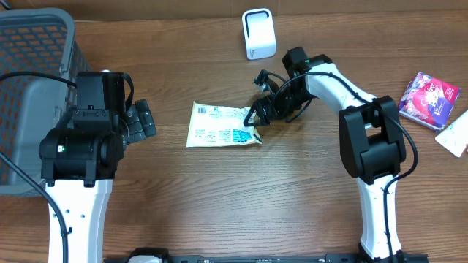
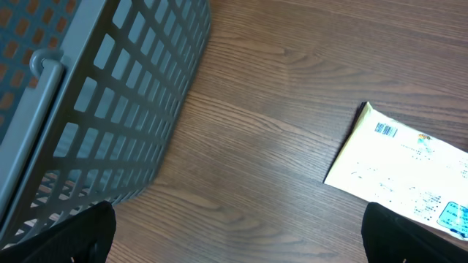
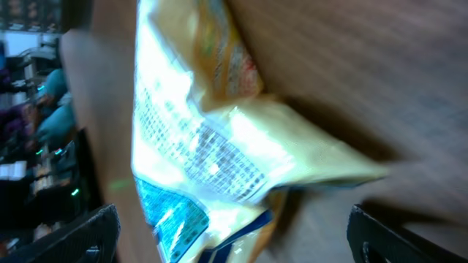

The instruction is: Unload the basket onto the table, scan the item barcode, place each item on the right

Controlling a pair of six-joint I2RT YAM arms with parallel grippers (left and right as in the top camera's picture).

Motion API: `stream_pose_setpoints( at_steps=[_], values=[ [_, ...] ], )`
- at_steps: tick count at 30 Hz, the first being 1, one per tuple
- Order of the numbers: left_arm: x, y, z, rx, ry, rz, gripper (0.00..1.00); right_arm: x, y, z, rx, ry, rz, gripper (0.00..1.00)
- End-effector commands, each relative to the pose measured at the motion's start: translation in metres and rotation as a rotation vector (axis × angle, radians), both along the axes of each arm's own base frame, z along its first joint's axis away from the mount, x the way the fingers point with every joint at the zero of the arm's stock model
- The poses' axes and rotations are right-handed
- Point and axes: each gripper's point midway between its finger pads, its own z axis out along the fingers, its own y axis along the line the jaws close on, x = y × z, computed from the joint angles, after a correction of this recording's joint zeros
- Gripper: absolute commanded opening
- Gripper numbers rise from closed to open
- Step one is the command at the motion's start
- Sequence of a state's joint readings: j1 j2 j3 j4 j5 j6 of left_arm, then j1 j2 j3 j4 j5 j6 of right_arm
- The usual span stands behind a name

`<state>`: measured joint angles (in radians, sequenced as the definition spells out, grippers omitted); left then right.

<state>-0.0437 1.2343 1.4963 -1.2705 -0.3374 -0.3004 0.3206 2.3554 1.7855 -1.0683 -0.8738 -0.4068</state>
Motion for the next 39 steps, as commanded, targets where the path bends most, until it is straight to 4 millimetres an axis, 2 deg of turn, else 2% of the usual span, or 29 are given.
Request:
stream_pose_setpoints(
  at_steps=[1, 2, 3, 4, 7, 8, 12, 14, 16, 18, 20, 24, 25, 28, 31, 39],
  values=[
    [-0.002, 0.003, 0.003, 0.01, -0.01, 0.007, 1.0, -0.013, 0.01, 0.003, 0.076, 0.02, 0.052, 0.95],
    [-0.002, 0.003, 0.003, 0.01, -0.01, 0.007, 1.0, -0.014, 0.008, 0.002, 0.061, 0.024, 0.054, 0.93],
    [-0.002, 0.003, 0.003, 0.01, -0.009, 0.007, 1.0, -0.014, 0.005, -0.001, 0.028, 0.017, 0.054, 1.0],
    [-0.002, 0.003, 0.003, 0.01, -0.01, 0.007, 1.0, -0.013, -0.001, -0.005, -0.019, 0.001, 0.057, 1.0],
    [-0.002, 0.003, 0.003, 0.01, -0.011, 0.007, 1.0, 0.001, -0.019, -0.01, -0.163, -0.06, 0.032, 1.0],
    [-0.002, 0.003, 0.003, 0.01, -0.011, 0.008, 1.0, 0.01, -0.023, -0.005, -0.198, -0.104, 0.027, 1.0],
    [-0.001, 0.003, 0.003, 0.01, -0.013, 0.008, 1.0, 0.066, -0.04, 0.017, -0.365, -0.357, -0.01, 1.0],
    [-0.001, 0.003, 0.004, 0.01, -0.016, 0.007, 1.0, 0.087, -0.036, 0.03, -0.363, -0.459, -0.014, 1.0],
    [0.0, 0.003, 0.004, 0.01, -0.018, 0.007, 1.0, 0.095, -0.024, 0.04, -0.309, -0.518, -0.001, 1.0],
    [0.0, 0.003, 0.004, 0.009, -0.019, 0.007, 1.0, 0.093, -0.01, 0.044, -0.248, -0.528, 0.014, 1.0],
    [0.001, 0.003, 0.005, 0.009, -0.026, 0.007, 1.0, 0.083, 0.006, 0.044, -0.189, -0.519, 0.058, 1.0],
    [0.004, 0.002, 0.006, 0.002, -0.039, 0.004, 1.0, 0.058, 0.036, 0.04, -0.137, -0.495, 0.145, 1.0],
    [0.004, 0.002, 0.006, 0.002, -0.041, 0.003, 1.0, 0.044, 0.048, 0.037, -0.124, -0.481, 0.192, 1.0],
    [0.004, 0.002, 0.006, 0.002, -0.04, 0.003, 1.0, 0.027, 0.06, 0.034, -0.08, -0.428, 0.226, 1.0],
    [0.004, 0.002, 0.006, 0.003, -0.039, 0.003, 1.0, 0.024, 0.061, 0.024, -0.09, -0.411, 0.237, 1.0],
    [0.001, 0.002, 0.004, 0.004, -0.024, 0.003, 1.0, 0.036, 0.048, -0.016, -0.216, -0.426, 0.237, 1.0]
  ],
)
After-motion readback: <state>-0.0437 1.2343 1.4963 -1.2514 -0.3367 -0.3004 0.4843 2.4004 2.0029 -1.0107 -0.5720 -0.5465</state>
